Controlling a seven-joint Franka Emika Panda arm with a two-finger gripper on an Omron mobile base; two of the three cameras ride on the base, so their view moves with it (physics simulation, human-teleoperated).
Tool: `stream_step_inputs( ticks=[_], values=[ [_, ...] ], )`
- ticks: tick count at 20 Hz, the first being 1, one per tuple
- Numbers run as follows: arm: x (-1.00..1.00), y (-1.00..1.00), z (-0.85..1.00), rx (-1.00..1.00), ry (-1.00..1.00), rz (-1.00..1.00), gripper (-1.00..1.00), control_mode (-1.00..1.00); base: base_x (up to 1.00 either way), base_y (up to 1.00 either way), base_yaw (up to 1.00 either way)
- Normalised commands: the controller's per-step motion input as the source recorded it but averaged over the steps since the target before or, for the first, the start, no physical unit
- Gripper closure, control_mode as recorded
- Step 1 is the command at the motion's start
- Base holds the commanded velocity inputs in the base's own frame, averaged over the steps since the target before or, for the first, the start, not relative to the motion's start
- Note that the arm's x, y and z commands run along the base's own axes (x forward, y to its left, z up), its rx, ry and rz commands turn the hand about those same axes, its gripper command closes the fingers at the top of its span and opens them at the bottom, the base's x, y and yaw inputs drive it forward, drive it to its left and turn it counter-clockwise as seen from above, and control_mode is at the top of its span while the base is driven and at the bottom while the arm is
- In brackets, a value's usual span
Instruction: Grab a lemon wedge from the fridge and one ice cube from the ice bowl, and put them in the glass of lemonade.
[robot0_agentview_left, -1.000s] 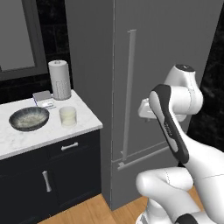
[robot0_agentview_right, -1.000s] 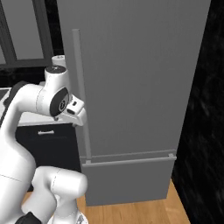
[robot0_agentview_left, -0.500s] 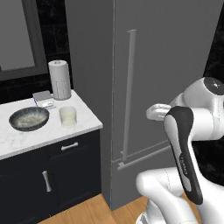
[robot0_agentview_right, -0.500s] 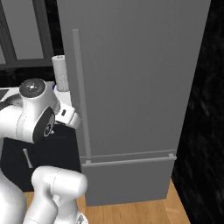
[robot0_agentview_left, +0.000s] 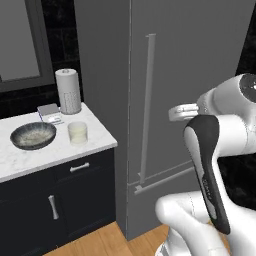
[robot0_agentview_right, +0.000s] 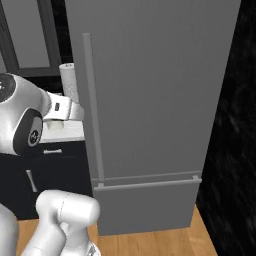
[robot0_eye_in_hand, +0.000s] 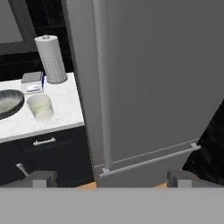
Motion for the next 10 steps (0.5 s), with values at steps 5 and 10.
stream_step_inputs(
  ticks=[5, 10],
  values=[
    [0.99, -0.03, -0.06, 0.01, 0.0, 0.19, -1.0, -1.0, 0.0, 0.0, 0.0],
    [1.0, 0.0, -0.39, 0.02, 0.05, 0.25, -1.0, -1.0, 0.0, 0.0, 0.0]
  ],
)
